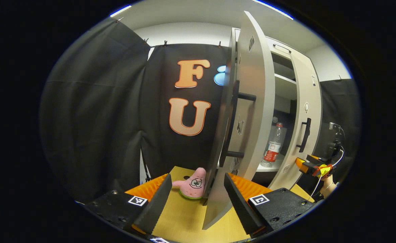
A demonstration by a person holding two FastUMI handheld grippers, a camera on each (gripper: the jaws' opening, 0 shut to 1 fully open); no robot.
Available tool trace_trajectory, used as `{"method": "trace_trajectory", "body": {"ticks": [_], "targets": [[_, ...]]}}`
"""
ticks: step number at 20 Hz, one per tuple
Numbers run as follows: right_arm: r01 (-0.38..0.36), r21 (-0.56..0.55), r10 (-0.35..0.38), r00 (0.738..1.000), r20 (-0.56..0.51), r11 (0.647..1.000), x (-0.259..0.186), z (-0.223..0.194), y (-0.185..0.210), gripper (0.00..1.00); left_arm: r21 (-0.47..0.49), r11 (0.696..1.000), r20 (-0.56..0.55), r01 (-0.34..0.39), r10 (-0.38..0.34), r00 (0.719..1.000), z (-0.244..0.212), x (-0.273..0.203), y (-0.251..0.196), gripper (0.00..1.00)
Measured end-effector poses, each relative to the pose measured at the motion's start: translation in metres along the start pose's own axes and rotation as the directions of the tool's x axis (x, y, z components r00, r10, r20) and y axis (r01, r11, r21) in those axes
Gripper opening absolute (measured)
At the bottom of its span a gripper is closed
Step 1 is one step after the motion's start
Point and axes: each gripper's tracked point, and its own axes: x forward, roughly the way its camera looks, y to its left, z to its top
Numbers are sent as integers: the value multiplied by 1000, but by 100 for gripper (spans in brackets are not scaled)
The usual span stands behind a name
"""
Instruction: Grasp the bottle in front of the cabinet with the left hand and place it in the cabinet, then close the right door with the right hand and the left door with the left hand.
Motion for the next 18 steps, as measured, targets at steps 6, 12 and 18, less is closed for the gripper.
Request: {"method": "trace_trajectory", "body": {"ticks": [6,12,18], "targets": [[13,5,-13,1000,4,1000,-1,1,1,94,10,1000,-4,-5,5,1000,-1,5,3,95],[3,10,-3,1000,-16,1000,1,-6,8,94,5,1000,-14,3,-3,1000,-5,8,2,95],[-12,51,15,999,-48,999,-3,-10,11,94,5,1000,-16,4,-4,1000,-8,10,0,95]]}}
